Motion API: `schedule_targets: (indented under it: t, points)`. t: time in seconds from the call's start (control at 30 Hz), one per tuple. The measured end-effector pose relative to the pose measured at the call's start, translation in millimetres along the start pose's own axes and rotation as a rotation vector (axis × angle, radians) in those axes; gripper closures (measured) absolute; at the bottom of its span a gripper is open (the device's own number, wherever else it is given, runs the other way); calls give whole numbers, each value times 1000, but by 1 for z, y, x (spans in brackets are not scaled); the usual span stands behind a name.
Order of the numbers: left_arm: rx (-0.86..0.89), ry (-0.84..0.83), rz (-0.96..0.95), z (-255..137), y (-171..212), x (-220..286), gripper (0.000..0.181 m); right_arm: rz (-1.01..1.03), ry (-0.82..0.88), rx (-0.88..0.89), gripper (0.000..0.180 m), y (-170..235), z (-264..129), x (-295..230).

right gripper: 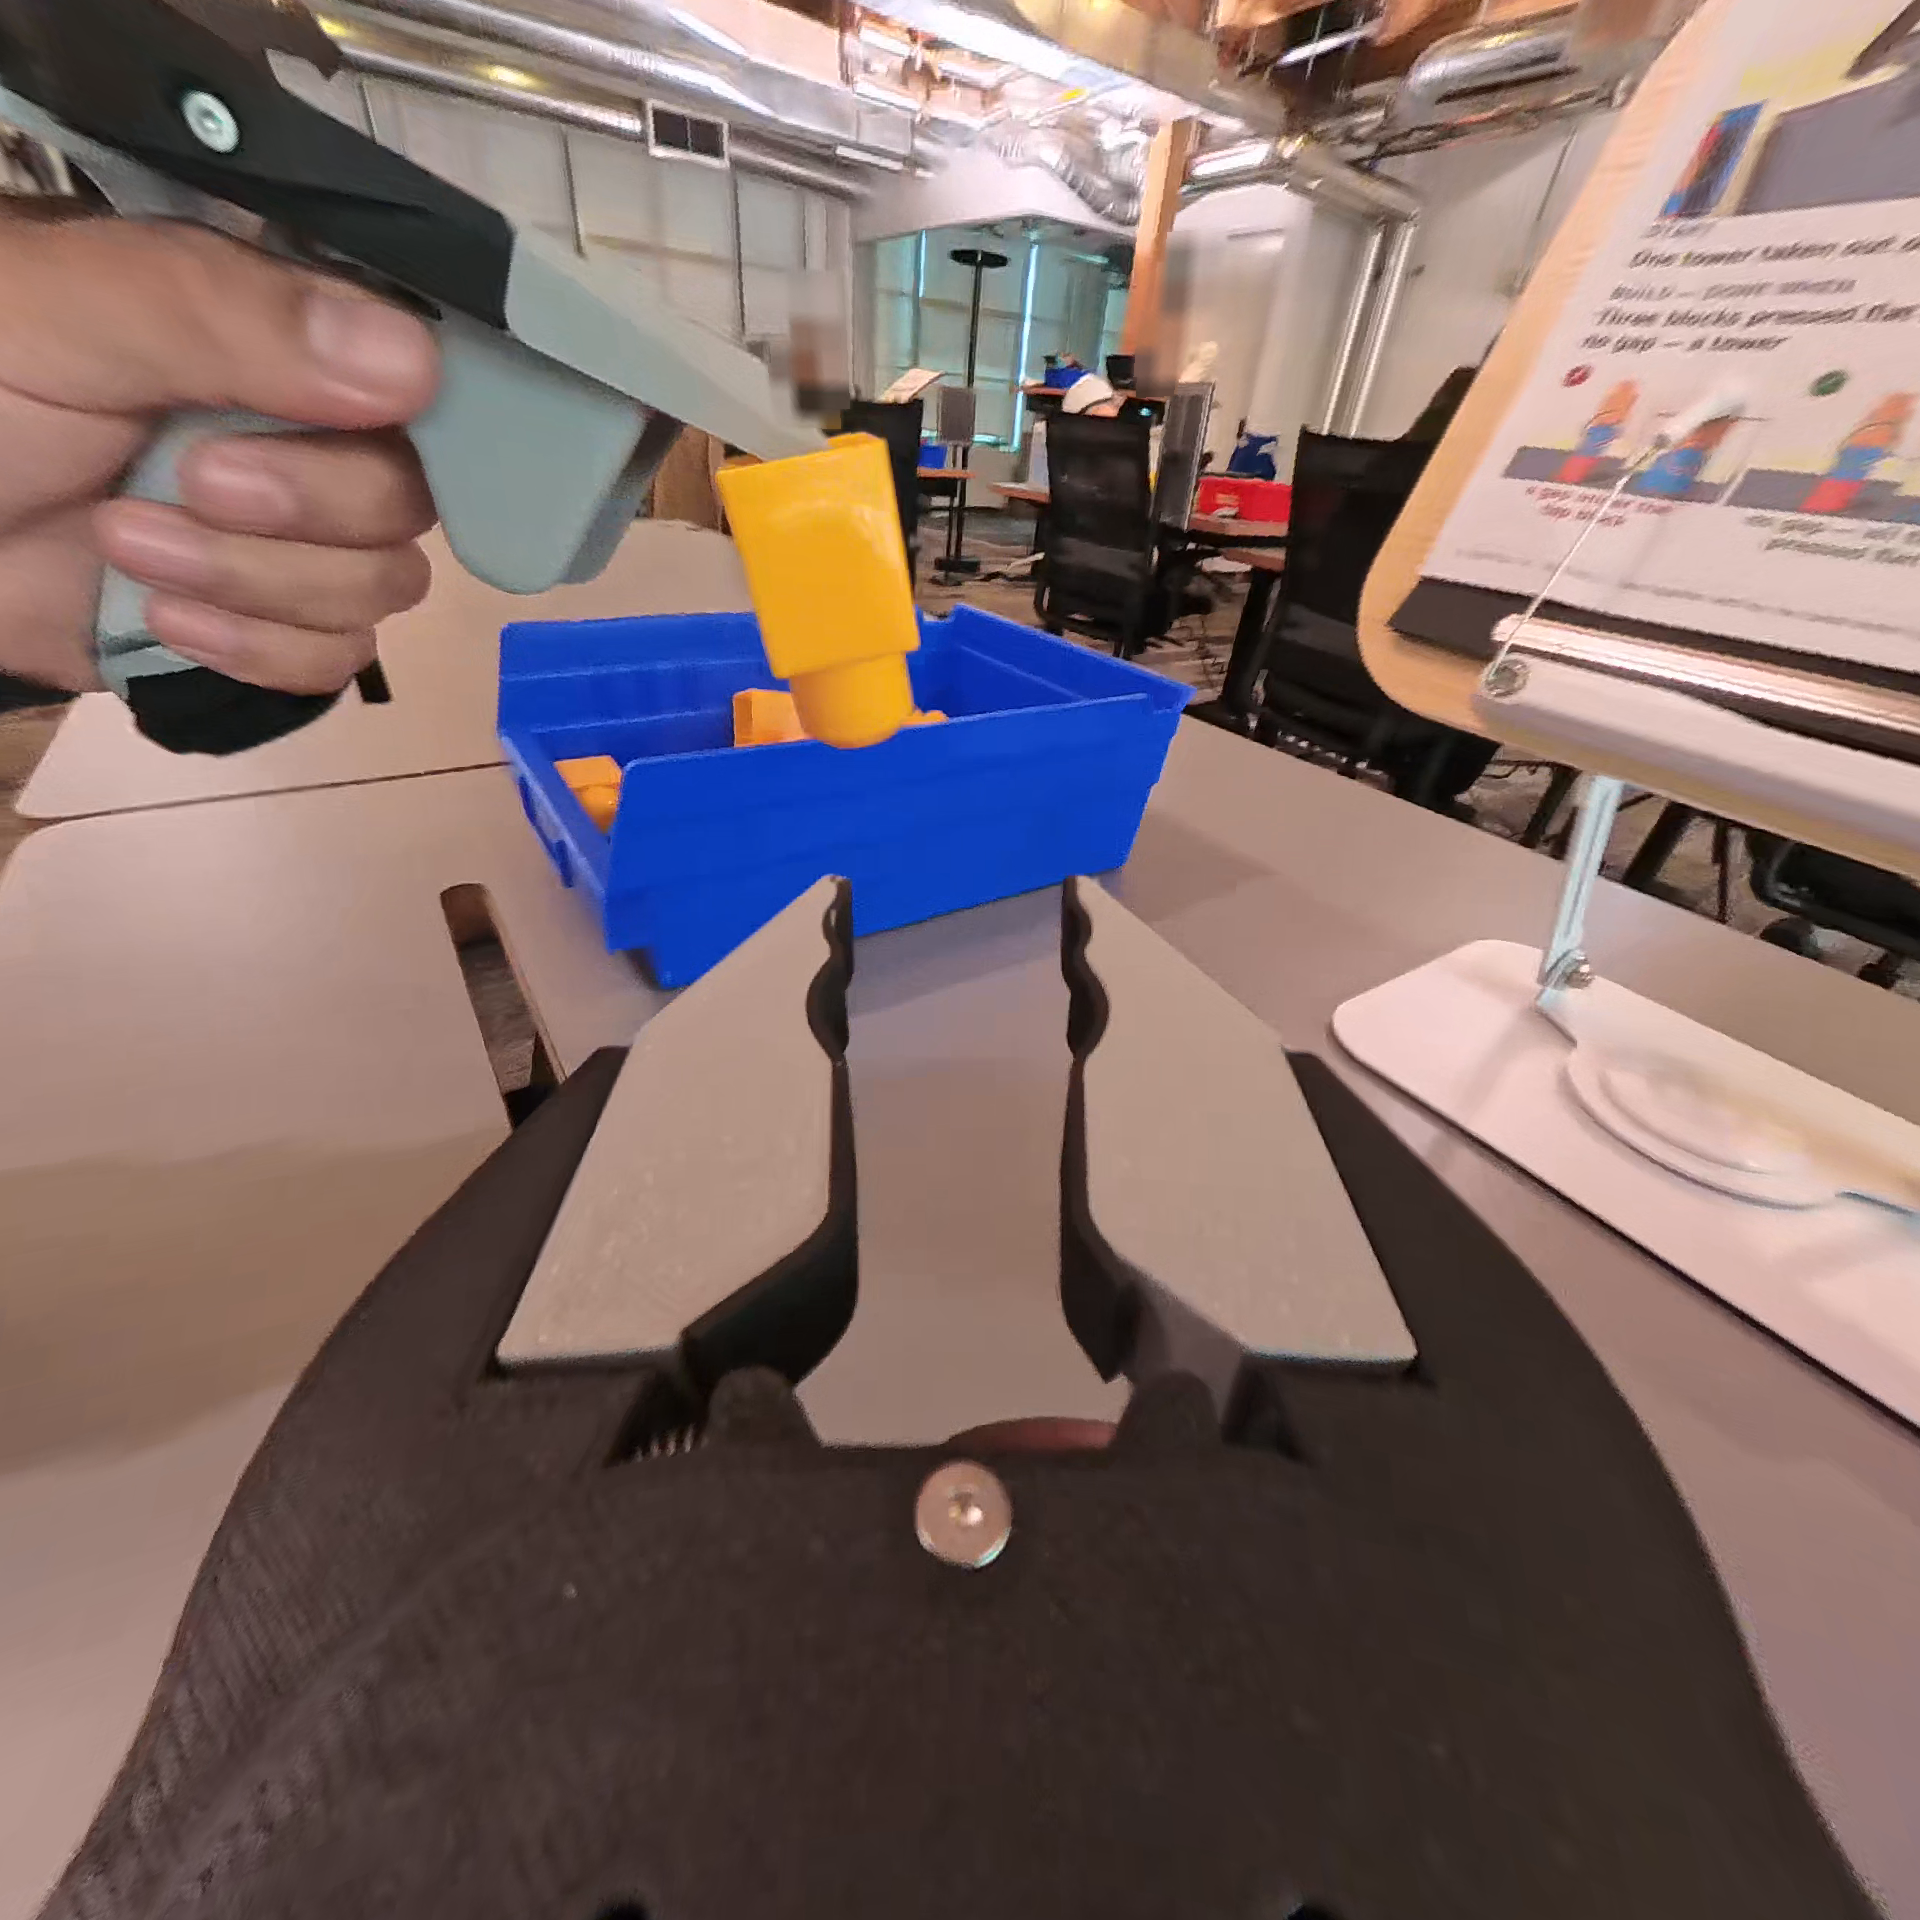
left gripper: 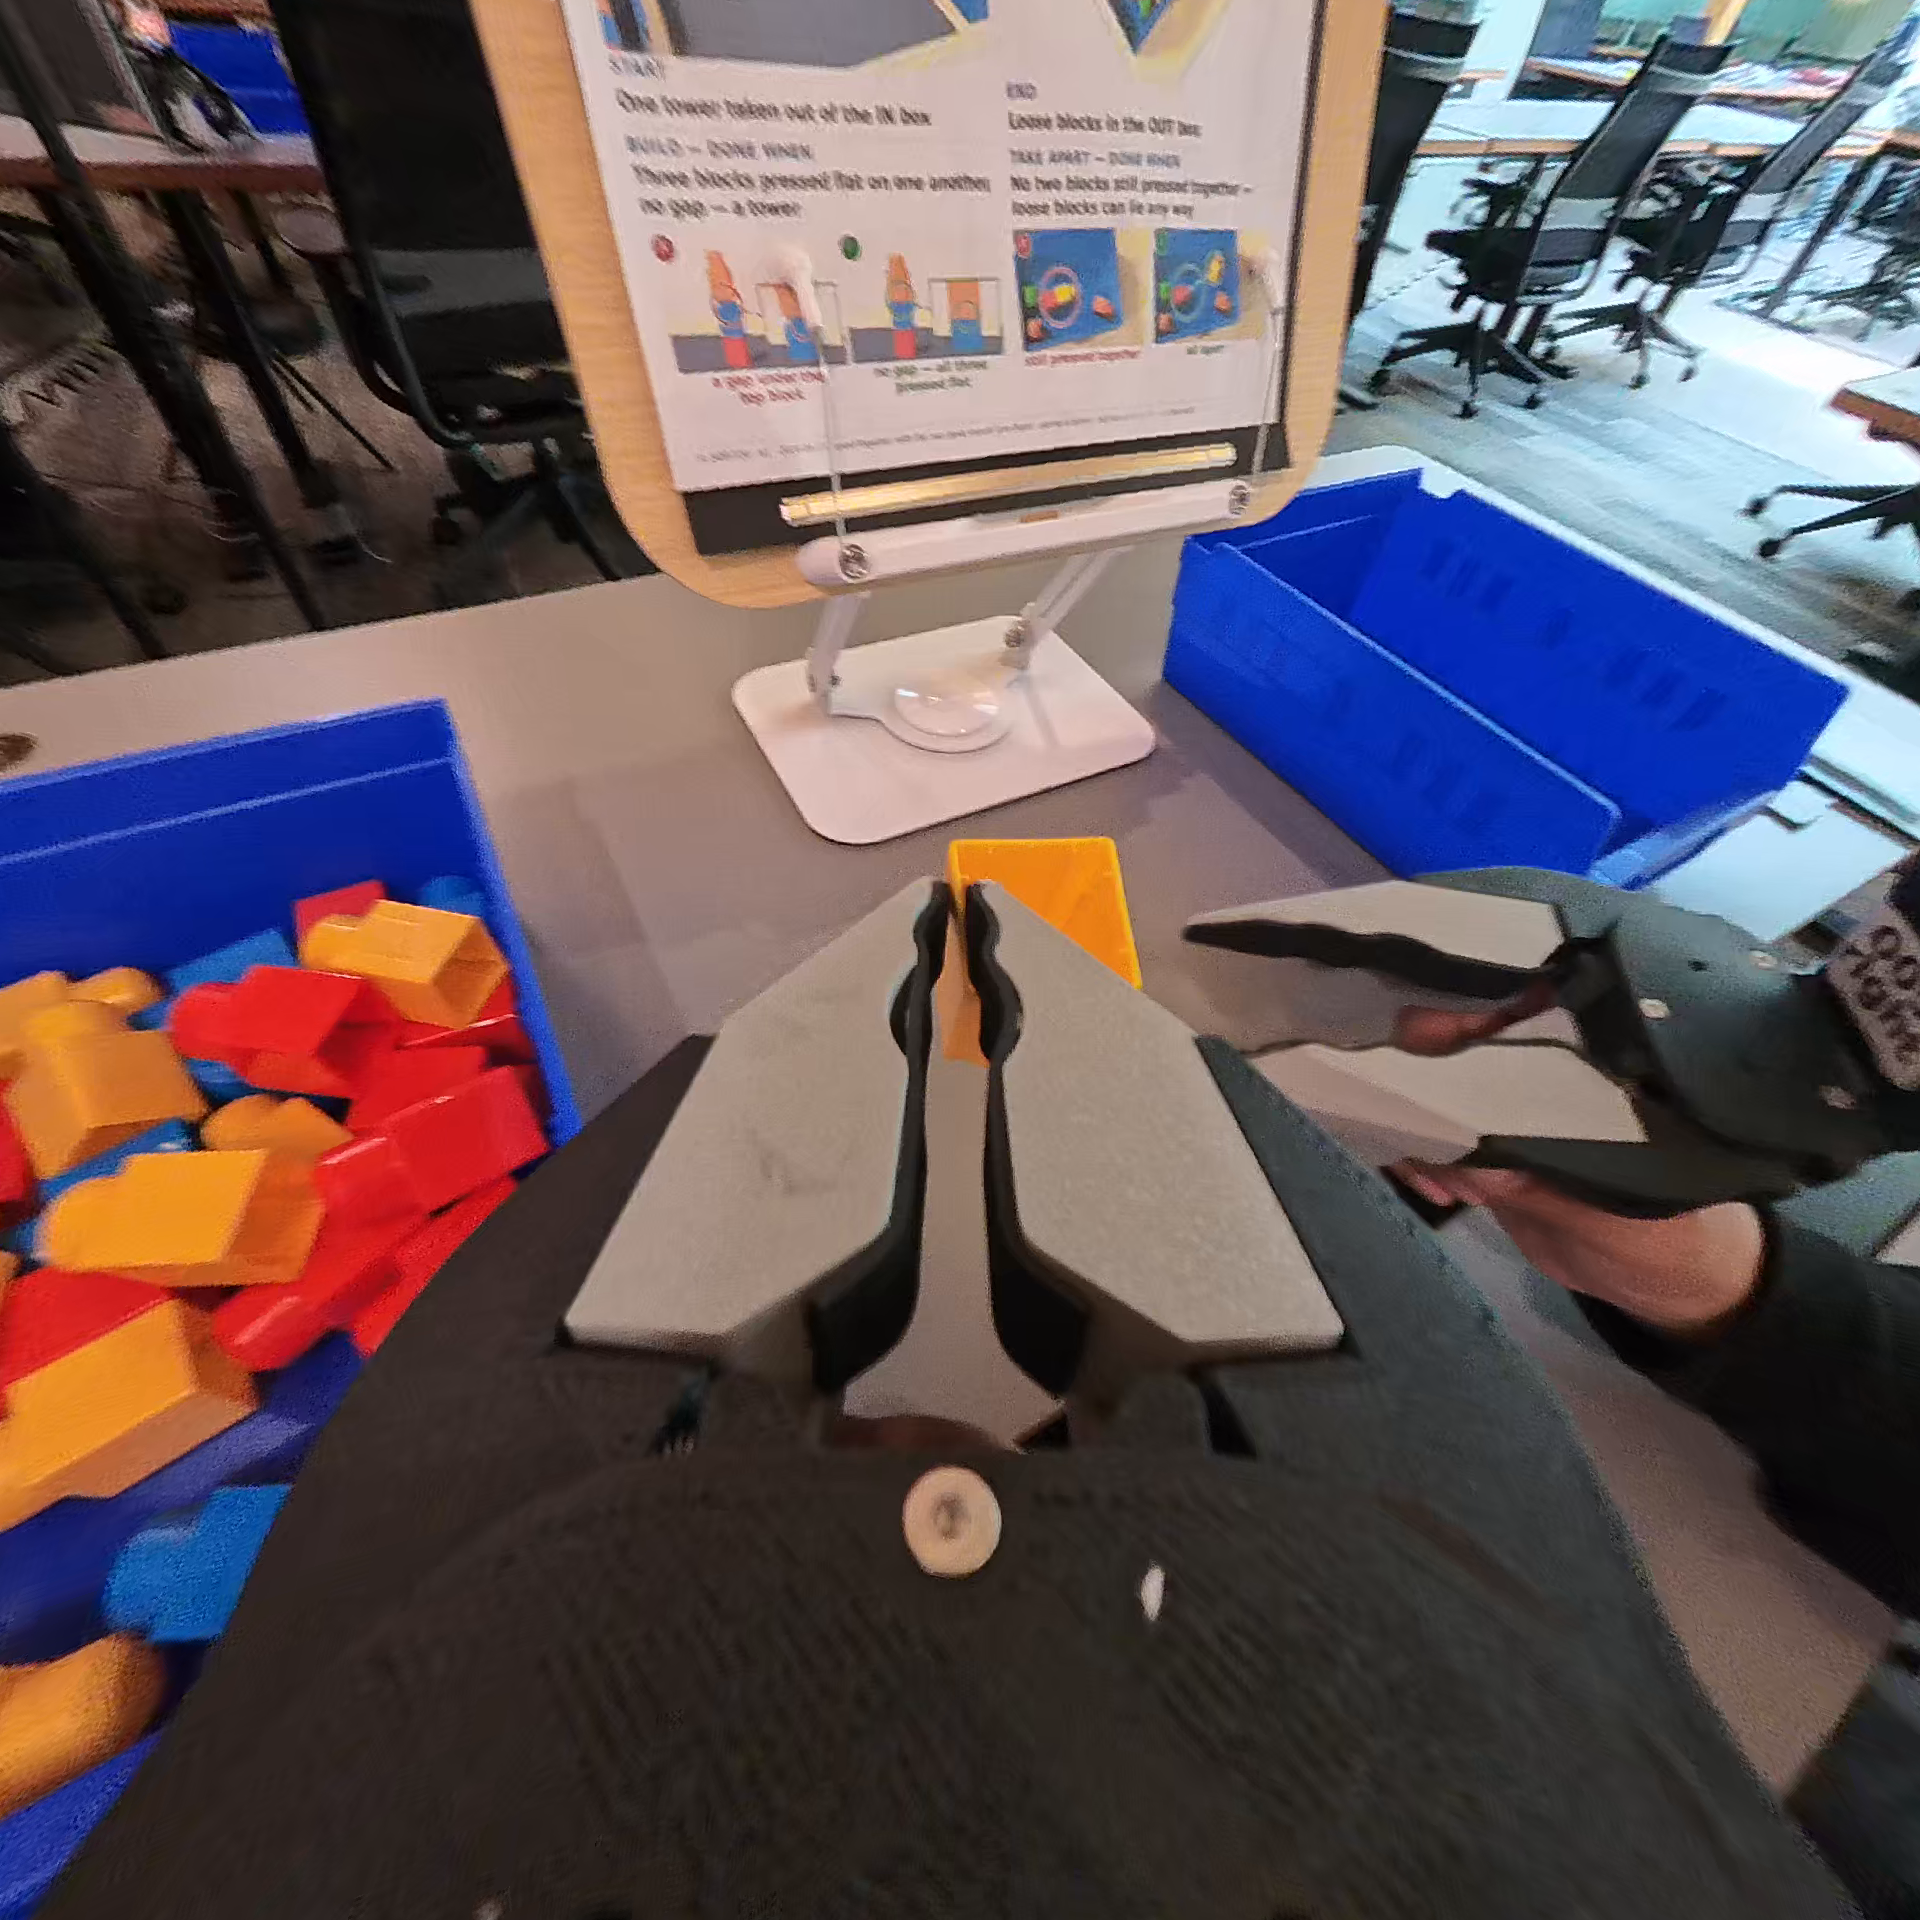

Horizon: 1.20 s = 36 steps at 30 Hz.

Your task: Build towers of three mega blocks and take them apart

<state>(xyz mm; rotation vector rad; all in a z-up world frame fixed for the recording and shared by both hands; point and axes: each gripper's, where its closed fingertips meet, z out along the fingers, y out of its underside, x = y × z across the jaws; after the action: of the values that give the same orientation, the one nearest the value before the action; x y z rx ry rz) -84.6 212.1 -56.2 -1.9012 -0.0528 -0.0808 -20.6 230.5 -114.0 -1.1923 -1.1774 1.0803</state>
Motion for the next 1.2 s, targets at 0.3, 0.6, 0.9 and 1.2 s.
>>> schedule_targets:
  t: [0.3,0.6,0.9,1.2]
  points:
    - [-70,220,-115,25,35,50,180,-95,-9,-73,134,13,9,-10]
    - [-74,244,-157,28,48,48,181,-176,8,-200,147,31,12,-10]
    - [-148,252,41,20,48,68,170,-139,71,-272,147,42,10,9]
    - [-284,176,106,42,68,66,164,-209,58,-293,147,45,12,1]
